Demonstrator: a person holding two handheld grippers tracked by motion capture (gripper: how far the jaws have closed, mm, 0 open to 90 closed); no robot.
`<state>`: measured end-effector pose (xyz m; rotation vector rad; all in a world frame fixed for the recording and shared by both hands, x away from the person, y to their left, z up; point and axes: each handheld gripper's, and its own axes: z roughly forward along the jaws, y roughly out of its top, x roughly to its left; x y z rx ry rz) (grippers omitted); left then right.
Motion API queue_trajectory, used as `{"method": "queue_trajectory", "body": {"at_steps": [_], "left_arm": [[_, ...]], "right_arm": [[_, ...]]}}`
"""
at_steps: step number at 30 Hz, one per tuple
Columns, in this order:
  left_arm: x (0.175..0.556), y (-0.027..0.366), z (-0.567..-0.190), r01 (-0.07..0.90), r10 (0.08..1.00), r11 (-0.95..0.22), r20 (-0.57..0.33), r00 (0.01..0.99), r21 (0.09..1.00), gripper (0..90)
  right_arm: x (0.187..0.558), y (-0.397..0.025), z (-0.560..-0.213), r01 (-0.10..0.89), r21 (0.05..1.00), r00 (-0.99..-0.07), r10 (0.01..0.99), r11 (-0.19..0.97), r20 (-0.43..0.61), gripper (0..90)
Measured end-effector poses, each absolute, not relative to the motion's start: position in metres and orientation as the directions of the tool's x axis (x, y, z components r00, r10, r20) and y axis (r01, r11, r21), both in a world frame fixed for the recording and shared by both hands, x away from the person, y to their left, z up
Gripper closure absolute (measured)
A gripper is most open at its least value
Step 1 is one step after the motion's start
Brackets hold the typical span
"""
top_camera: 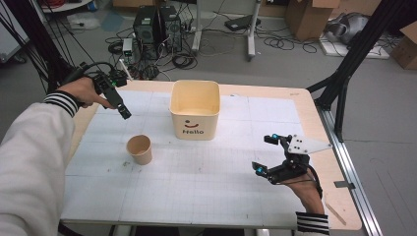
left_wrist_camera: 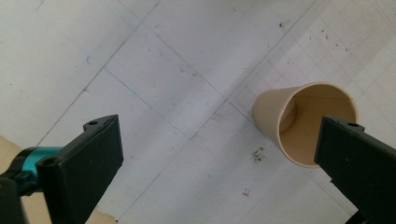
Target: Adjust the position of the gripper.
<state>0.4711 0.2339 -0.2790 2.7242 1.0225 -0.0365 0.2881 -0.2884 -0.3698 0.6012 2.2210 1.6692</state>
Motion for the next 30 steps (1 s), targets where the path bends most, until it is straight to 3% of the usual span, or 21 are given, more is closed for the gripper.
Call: {"method": "queue_trajectory", "body": {"at_steps": [16,30], "left_arm": [[0.468,0.232,-0.278,0.643,0.638,-0.738,-0.096,0.764,0.207,1.8],[0.451,0.218,-0.273,0.565,0.560,-0.801,-0.085,0.824,0.198,1.8]], "right_arm": [[0.288,-0.289,-0.370,0.149,0.959,-0.867,0.497,0.240,0.011,0.9],[0.288,-0.288,-0.370,0.152,0.959,-0.868,0.497,0.241,0.013,0.9]]}}
